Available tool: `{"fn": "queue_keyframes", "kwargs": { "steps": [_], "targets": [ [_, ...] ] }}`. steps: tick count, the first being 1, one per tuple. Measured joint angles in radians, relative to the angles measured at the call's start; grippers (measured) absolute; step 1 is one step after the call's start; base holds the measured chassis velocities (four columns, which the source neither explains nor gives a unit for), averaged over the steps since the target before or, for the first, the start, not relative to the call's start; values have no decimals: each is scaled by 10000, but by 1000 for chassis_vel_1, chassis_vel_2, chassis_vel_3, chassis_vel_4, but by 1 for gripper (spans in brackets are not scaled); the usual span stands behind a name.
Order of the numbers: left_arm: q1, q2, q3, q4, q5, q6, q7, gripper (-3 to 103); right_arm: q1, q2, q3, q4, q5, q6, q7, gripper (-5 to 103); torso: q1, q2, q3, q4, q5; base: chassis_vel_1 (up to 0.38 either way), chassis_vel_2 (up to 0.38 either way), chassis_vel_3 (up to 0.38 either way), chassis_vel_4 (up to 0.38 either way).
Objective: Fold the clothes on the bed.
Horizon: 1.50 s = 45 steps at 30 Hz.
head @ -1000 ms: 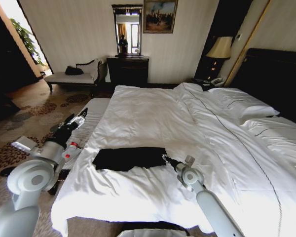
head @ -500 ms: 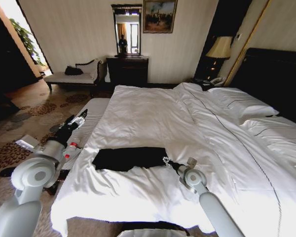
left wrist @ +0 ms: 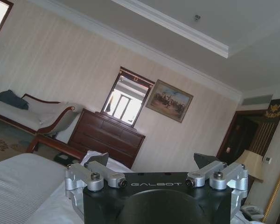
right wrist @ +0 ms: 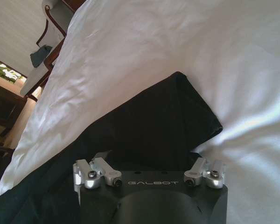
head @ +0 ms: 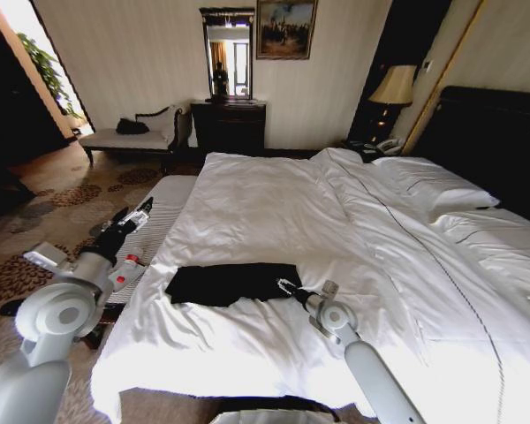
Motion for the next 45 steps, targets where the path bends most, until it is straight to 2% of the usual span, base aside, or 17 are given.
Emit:
{"fn": "queue_keyframes", "kwargs": {
  "steps": [3, 4, 5, 7, 10, 14, 16, 18, 19, 22, 24, 28, 29, 33, 36, 40, 45],
  "targets": [
    [4, -17, 38, 52, 135, -61, 40, 100, -22, -8, 0, 0, -25, 36, 0, 73, 0, 0, 0, -1, 1, 0, 0, 0, 0],
    [5, -20, 41, 64, 160, -73, 50, 100, -23, -8, -1, 0, -29, 43, 0, 62, 0, 0, 0, -1, 1, 0, 0, 0, 0],
    [5, -20, 41, 64, 160, -73, 50, 100, -23, -8, -1, 0, -29, 43, 0, 62, 0, 0, 0, -1, 1, 0, 0, 0, 0],
    [40, -47, 64, 130, 285, -135, 94, 100, -3, 53, 4, -27, -27, 162, 35, 51, 0, 0, 0, -1, 1, 0, 0, 0, 0],
    [53, -53, 68, 177, 337, -160, 100, 100, 51, 105, 38, -18, 35, 236, 112, 46, 0, 0, 0, 1, 1, 0, 0, 0, 0],
    [29, -28, 62, 225, 361, -176, 103, 100, 14, 71, 112, 326, 293, 281, 452, 24, 0, 0, 0, 1, 2, 0, 0, 0, 0],
    [19, -26, 60, 230, 365, -186, 104, 100, -36, 42, 148, 455, 404, 281, 573, 24, 0, 0, 0, 0, 2, 0, 0, 0, 0],
    [6, -26, 58, 242, 380, -205, 110, 100, -178, -79, 267, 799, 656, 281, 831, 14, -1, 0, 0, 1, 2, 0, 0, 0, 0],
    [6, -26, 58, 242, 380, -205, 110, 100, -178, -79, 267, 799, 656, 281, 831, 14, -1, 0, 0, 1, 2, 0, 0, 0, 0],
    [-10, -29, 41, 246, 389, -226, 114, 100, -358, -409, 513, 1267, 963, 262, 1055, 2, 0, 0, 0, 1, 3, 0, 0, 0, 0],
    [-13, -29, 29, 248, 390, -232, 116, 100, -389, -587, 613, 1397, 1055, 255, 1104, 1, 0, 0, 0, 1, 4, 0, 0, 0, 0],
    [-9, -26, -23, 259, 383, -248, 120, 100, -425, -1598, 1143, 1735, 1488, 219, 1323, 1, 0, 0, 0, -3, 1, 0, 0, 0, 0],
    [-9, -26, -23, 259, 383, -248, 120, 100, -425, -1598, 1143, 1735, 1488, 219, 1323, 1, 0, 0, 0, -3, 1, 0, 0, 0, 0],
    [-33, -61, -102, 270, 346, -264, 122, 100, -567, -2393, 1585, 2294, 1952, 121, 1476, 1, -1, 0, 0, -3, 0, 0, 0, 0, 0],
    [-91, -70, -179, 258, 271, -264, 121, 100, -408, -2328, 1283, 2310, 1743, 118, 1393, 1, -1, 1, -1, -3, 0, 0, 0, 0, 0],
    [-107, -30, -437, 154, -46, -233, 104, 100, 20, -1956, 505, 2317, 940, 227, 701, 1, 0, 0, 0, 1, 1, 0, 0, 0, 0],
    [-47, 149, -475, 149, -188, -186, 82, 100, 695, -1177, -850, 1947, -689, 597, -534, 1, -1, 0, 0, 1, -2, 0, 0, 0, 0]
  ]
}}
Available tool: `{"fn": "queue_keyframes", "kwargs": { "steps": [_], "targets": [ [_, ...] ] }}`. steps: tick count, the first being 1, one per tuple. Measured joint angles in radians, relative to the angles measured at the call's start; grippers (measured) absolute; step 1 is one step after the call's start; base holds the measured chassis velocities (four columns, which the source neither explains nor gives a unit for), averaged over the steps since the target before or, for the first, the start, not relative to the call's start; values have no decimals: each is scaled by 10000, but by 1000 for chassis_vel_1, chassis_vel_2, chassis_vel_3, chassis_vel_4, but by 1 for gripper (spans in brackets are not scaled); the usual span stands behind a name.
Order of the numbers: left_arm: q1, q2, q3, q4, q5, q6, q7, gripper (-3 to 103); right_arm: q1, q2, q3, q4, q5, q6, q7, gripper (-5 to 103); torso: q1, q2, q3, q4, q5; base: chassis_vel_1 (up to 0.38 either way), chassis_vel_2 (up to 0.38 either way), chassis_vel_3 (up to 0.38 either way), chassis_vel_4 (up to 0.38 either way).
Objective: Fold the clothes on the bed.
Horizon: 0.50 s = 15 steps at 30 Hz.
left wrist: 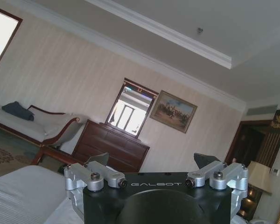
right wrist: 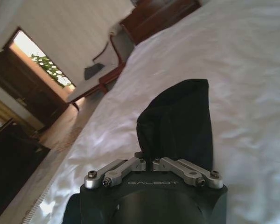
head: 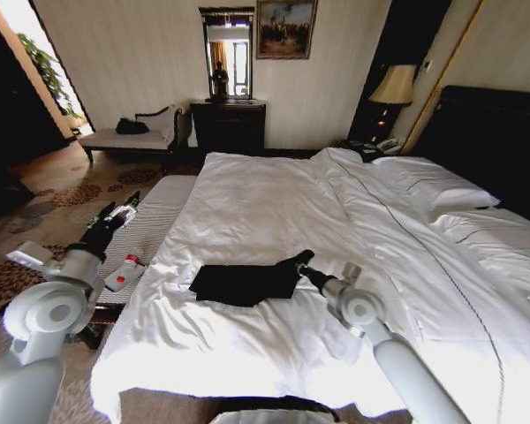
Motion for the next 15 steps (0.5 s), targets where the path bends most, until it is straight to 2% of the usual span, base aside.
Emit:
{"fn": "queue_keyframes", "kwargs": {
  "steps": [1, 2, 6, 9, 15],
  "targets": [
    [72, 22, -16, -9, -1, 3, -1, 100, 244, 204, -370, -241, -333, 85, -210, 1, 0, 0, 0, -7, -1, 0, 0, 0, 0],
    [156, 35, -68, -31, -3, 11, -2, 100, 471, 367, -676, -459, -529, 128, -326, 1, 0, 0, 0, -2, 1, 0, 0, 0, 0],
    [360, 100, -309, -81, -61, 22, -10, 100, 1080, 837, -1541, -1009, -853, 187, -493, 1, 1, -1, 1, 5, 2, 0, 0, 0, 0],
    [429, 190, -499, -83, -180, 48, -27, 100, 1382, 1153, -2143, -1328, -1041, 213, -576, 1, 2, -1, 0, -2, -1, 0, 0, 0, 0],
    [426, 322, -642, 5, -268, 83, -54, 100, 2002, 1959, -3346, -2132, -1416, 248, -712, 1, 1, 0, 1, 0, 1, 0, 0, 0, 0]
  ]
}}
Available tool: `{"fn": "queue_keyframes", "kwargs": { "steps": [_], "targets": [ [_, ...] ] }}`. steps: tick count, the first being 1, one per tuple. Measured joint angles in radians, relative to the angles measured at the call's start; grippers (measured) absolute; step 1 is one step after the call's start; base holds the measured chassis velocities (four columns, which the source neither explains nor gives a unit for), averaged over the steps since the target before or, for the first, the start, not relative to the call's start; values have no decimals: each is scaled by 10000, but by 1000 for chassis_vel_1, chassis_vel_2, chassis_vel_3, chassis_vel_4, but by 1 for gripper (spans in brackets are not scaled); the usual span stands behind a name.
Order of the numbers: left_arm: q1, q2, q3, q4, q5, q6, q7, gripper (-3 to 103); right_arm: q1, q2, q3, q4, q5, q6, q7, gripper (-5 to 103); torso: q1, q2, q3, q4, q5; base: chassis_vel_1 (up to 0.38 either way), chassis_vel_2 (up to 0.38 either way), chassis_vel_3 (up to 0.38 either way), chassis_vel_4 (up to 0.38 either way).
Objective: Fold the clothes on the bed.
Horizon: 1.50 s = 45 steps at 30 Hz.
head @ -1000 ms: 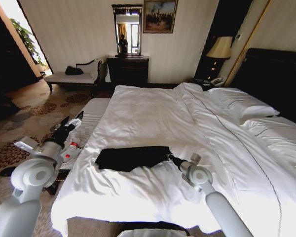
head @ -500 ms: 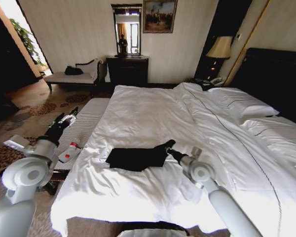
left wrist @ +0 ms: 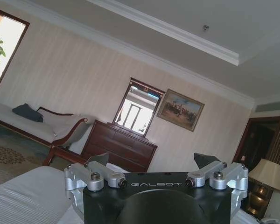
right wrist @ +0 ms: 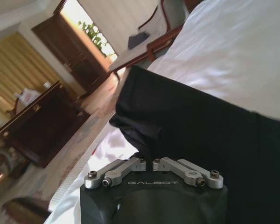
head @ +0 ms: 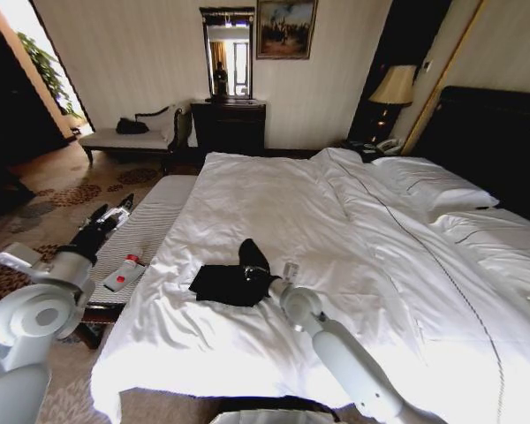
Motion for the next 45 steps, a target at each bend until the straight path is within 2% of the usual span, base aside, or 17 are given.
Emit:
{"fn": "queue_keyframes", "kwargs": {
  "steps": [6, 15, 16, 19, 20, 21, 22, 25, 26, 29, 31, 32, 35, 40, 41, 43, 45],
  "targets": [
    [-44, -6, 46, 85, 5, 5, -5, 100, 455, 266, -790, -446, -87, -32, 15, 1, 1, 0, 0, -1, 1, 0, 0, 0, 0],
    [-43, -18, 43, 132, 29, 7, -7, 100, 701, 250, -1176, -912, -231, -58, 124, 1, 1, 0, 0, -2, 3, 0, 0, 0, 0],
    [-39, -30, 43, 136, 38, 7, -7, 100, 692, 257, -1179, -925, -284, 5, 129, -2, 1, 0, 0, -2, 3, 0, 0, 0, 0],
    [-8, -120, 106, 135, 104, 13, -14, 100, 630, 308, -1174, -844, -493, 548, -146, 14, 0, 0, 0, -1, 2, 0, 0, 0, 0],
    [5, -159, 144, 115, 152, 16, -21, 100, 607, 326, -1172, -763, -613, 849, -308, 14, 0, 0, 0, -1, 1, 0, 0, 0, 0],
    [17, -195, 179, 89, 193, 19, -26, 100, 579, 332, -1173, -670, -724, 1092, -483, 20, 0, 0, -1, 0, 2, 0, 0, 0, 0],
    [17, -195, 179, 89, 193, 19, -26, 100, 579, 332, -1173, -670, -724, 1092, -483, 20, 0, 0, -1, 0, 2, 0, 0, 0, 0],
    [28, -247, 226, 44, 259, 37, -54, 100, 441, 320, -1176, -322, -985, 1593, -872, 36, 0, 0, -2, -1, 3, 0, 0, 0, 0],
    [28, -247, 226, 44, 259, 37, -54, 100, 441, 320, -1176, -322, -985, 1593, -872, 36, 0, 0, -2, -1, 3, 0, 0, 0, 0],
    [57, -245, 189, 12, 261, 42, -62, 100, 221, 215, -1137, -63, -1224, 2070, -1191, 52, 0, 0, -2, -1, 3, 0, 0, 0, 0],
    [80, -245, 171, 4, 261, 44, -63, 100, 167, 182, -1071, -11, -1225, 2120, -1234, 52, 0, 0, -1, -1, 3, 0, 0, 0, 0],
    [104, -250, 160, -6, 261, 45, -64, 100, 134, 154, -987, 0, -1210, 2146, -1240, 57, 0, 0, -2, -1, 3, 0, 0, 0, 0],
    [202, -331, 153, -79, 276, 59, -75, 100, 118, 138, -701, -240, -1162, 2153, -1073, 74, 0, 0, -1, 0, 3, 0, 0, 0, 0],
    [414, -349, 145, -123, 528, 251, -275, 100, 3, 188, 33, -317, -1378, 2040, -447, 85, 1, -1, -1, 0, 6, 0, 0, 0, 0],
    [600, -313, 110, -54, 796, 383, -416, 100, -133, 134, 535, -156, -1765, 2003, -119, 95, 1, -1, -1, 1, 5, 0, 0, 0, 0],
    [765, -278, 98, -14, 987, 465, -505, 100, -285, 1, 927, -31, -2134, 2072, 33, 95, 1, -1, -1, 4, 4, 0, 0, 0, 0],
    [1172, -246, 151, -68, 1591, 569, -776, 100, -828, -510, 1992, 329, -2786, 2454, 175, 100, 0, -1, -1, 2, 5, 0, 0, 0, 0]
  ]
}}
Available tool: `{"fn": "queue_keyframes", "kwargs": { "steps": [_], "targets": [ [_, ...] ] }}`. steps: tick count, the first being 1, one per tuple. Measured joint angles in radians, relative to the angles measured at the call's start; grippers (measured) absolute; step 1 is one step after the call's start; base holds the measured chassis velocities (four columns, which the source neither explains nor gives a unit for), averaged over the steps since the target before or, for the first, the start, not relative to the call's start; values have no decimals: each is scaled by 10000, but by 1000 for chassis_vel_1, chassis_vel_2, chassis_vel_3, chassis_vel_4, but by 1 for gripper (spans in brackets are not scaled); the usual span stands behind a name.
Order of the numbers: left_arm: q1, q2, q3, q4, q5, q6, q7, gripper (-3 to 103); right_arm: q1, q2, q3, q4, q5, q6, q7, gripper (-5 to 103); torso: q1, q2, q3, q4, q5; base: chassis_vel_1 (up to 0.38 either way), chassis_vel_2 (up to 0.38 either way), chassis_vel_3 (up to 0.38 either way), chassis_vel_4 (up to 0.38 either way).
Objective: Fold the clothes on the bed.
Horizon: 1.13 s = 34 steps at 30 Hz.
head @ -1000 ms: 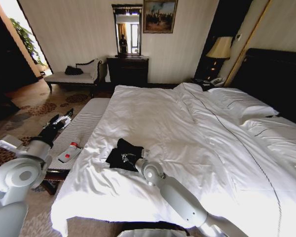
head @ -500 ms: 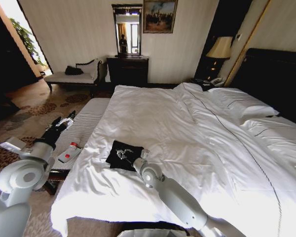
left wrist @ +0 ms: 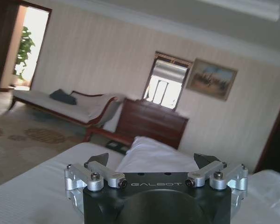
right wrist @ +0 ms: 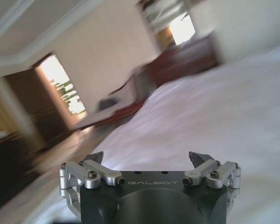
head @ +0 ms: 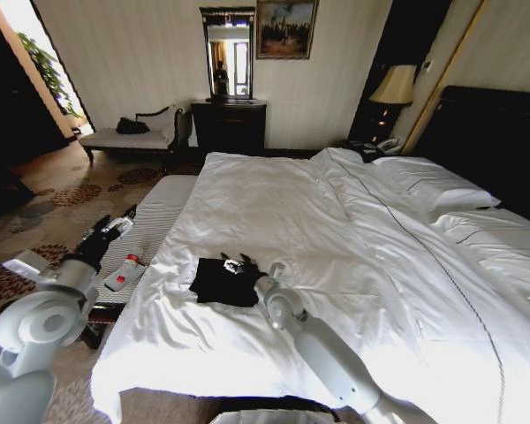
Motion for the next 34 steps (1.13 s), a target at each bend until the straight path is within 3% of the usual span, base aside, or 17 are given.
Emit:
{"fn": "queue_keyframes", "kwargs": {
  "steps": [2, 3, 5, 7, 9, 12, 13, 16, 18, 23, 34],
  "targets": [
    [412, -116, 268, -329, 888, -84, -213, 100, -801, -800, 1207, 559, -106, 919, -33, 100, 0, 0, 0, -5, 1, 0, 0, 0, 0],
    [412, -116, 268, -329, 888, -84, -213, 100, -801, -800, 1207, 559, -106, 919, -33, 100, 0, 0, 0, -5, 1, 0, 0, 0, 0],
    [792, -379, 665, -589, 1805, -689, -279, 100, -1772, -1432, 2487, 1184, -587, 1597, -205, 100, 0, 0, 0, -10, 3, 0, 0, 0, 0],
    [1216, -766, 1114, -723, 2801, -1437, 149, 100, -3120, -1810, 3855, 2092, -1494, 1900, -235, 100, -1, 0, -1, -12, 5, 0, 0, 0, 0],
    [1420, -958, 1326, -808, 3152, -1661, 362, 100, -3773, -1838, 4446, 2564, -1903, 1922, -180, 100, -1, 1, -1, -8, 4, 0, 0, 0, 0],
    [2017, -1581, 2175, -1182, 4105, -2024, 728, 100, -5853, -1198, 5995, 4024, -3186, 1836, 102, 100, -3, 1, -1, 0, -3, 0, 0, 0, 0],
    [2017, -1581, 2175, -1182, 4105, -2024, 728, 100, -5853, -1198, 5995, 4024, -3186, 1836, 102, 100, -3, 1, -1, 0, -3, 0, 0, 0, 0],
    [2415, -2130, 3139, -1563, 5191, -2137, 935, 100, -7850, 18, 6927, 5330, -4080, 1893, 192, 100, -5, 3, -3, -13, 2, 0, 0, 0, 0],
    [2619, -2368, 3673, -1822, 5668, -2136, 1066, 100, -8755, 578, 7418, 6135, -4485, 2020, 33, 100, -5, 4, -3, -9, -2, 0, 0, 0, 0],
    [2912, -2428, 3930, -2092, 6062, -1954, 1262, 100, -9239, 860, 7738, 6691, -4911, 2106, -320, 100, -4, 3, -2, 2, -2, 0, 0, 0, 0],
    [2894, -2407, 3896, -2094, 6025, -1918, 1265, 100, -9152, 856, 7664, 6641, -4875, 2104, -337, 100, -2, 1, 0, -3, -2, 0, 0, 0, 0]
  ]
}}
